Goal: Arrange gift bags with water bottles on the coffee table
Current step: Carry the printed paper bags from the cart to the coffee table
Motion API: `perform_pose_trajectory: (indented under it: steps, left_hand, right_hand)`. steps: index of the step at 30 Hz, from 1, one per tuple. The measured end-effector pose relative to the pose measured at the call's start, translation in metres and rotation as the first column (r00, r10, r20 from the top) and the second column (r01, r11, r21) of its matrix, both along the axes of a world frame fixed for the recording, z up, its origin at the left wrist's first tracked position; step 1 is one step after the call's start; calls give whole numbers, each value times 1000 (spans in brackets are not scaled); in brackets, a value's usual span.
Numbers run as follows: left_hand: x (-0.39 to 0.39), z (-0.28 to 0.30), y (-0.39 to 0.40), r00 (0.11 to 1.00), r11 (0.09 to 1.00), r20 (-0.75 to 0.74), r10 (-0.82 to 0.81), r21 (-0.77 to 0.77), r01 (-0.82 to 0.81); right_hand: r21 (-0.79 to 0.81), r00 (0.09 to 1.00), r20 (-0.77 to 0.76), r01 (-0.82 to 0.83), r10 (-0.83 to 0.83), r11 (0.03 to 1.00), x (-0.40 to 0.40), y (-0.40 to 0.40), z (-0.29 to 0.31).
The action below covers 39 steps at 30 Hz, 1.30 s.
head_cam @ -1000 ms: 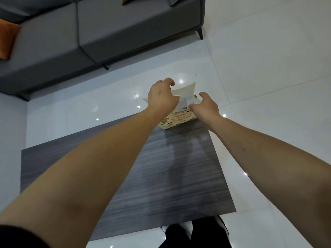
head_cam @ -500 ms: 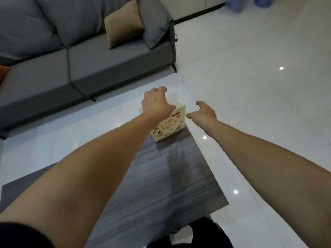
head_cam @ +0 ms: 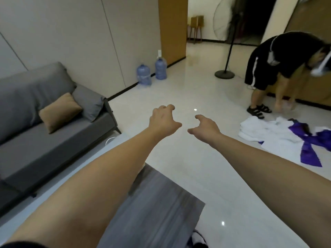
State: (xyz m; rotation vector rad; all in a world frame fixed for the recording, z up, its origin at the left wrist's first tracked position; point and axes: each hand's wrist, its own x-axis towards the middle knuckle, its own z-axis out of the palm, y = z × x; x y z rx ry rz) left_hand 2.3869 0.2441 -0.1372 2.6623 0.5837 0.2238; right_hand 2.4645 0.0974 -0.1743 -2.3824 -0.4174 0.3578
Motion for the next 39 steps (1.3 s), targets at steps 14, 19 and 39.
perform_pose_trajectory:
  steps: [14, 19, 39]
  left_hand:
    - [69, 53, -360, 765, 763, 36, -643, 114, 636]
    - [56, 43, -543, 551, 546, -14, -835, 108, 831]
    - [-100, 14, -1041, -266, -283, -137, -954, 123, 951]
  right_hand:
    - [-111, 812, 237, 567, -533, 816, -35, -384, 56]
    - [-159, 663, 204, 749, -721, 643, -86, -561, 46]
    - [-149, 11, 117, 989, -993, -6, -324, -957, 4]
